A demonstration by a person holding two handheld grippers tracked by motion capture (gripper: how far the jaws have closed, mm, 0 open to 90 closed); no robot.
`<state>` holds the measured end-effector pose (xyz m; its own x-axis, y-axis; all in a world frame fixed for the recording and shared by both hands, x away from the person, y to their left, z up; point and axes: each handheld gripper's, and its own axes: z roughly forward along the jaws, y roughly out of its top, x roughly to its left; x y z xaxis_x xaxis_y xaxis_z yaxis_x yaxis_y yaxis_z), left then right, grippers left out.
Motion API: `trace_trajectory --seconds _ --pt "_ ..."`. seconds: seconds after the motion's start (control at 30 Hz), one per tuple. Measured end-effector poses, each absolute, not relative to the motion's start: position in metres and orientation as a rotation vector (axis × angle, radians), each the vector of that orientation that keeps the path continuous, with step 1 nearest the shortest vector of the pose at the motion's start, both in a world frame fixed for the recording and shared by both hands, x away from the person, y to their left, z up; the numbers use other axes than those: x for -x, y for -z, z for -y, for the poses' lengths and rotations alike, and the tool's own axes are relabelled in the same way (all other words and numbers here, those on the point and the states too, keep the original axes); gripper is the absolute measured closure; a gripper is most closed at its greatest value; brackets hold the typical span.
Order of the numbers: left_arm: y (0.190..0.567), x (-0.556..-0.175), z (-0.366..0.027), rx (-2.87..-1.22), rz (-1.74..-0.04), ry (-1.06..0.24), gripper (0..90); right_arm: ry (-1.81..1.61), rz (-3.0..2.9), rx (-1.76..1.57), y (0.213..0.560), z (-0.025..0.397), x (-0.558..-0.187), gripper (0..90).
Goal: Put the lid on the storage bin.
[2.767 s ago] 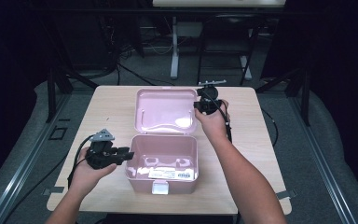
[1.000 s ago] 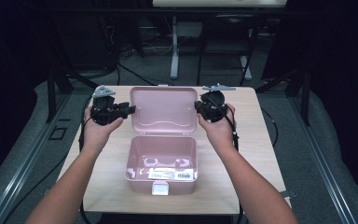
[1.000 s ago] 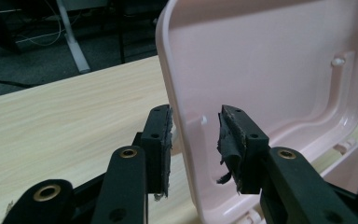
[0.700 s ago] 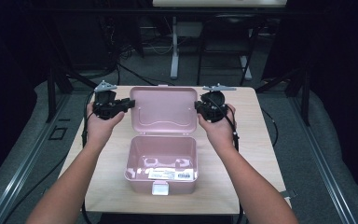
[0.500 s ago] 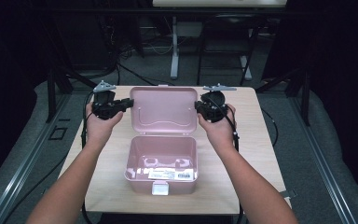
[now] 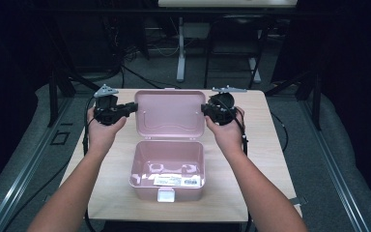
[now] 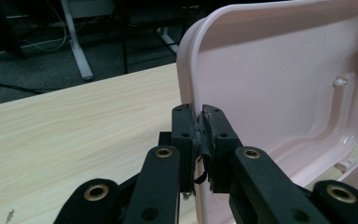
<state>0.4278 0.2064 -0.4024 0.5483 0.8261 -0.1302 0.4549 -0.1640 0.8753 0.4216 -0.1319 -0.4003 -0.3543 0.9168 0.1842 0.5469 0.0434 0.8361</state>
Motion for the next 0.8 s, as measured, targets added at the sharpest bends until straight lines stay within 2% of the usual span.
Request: trace_trajectory --seconds 0.8 --pt "0.396 -0.41 -0.215 -1.796 -0.994 -0.462 85.4 -1.265 -1.912 -1.4 0.386 0.13 -0.392 82.3"
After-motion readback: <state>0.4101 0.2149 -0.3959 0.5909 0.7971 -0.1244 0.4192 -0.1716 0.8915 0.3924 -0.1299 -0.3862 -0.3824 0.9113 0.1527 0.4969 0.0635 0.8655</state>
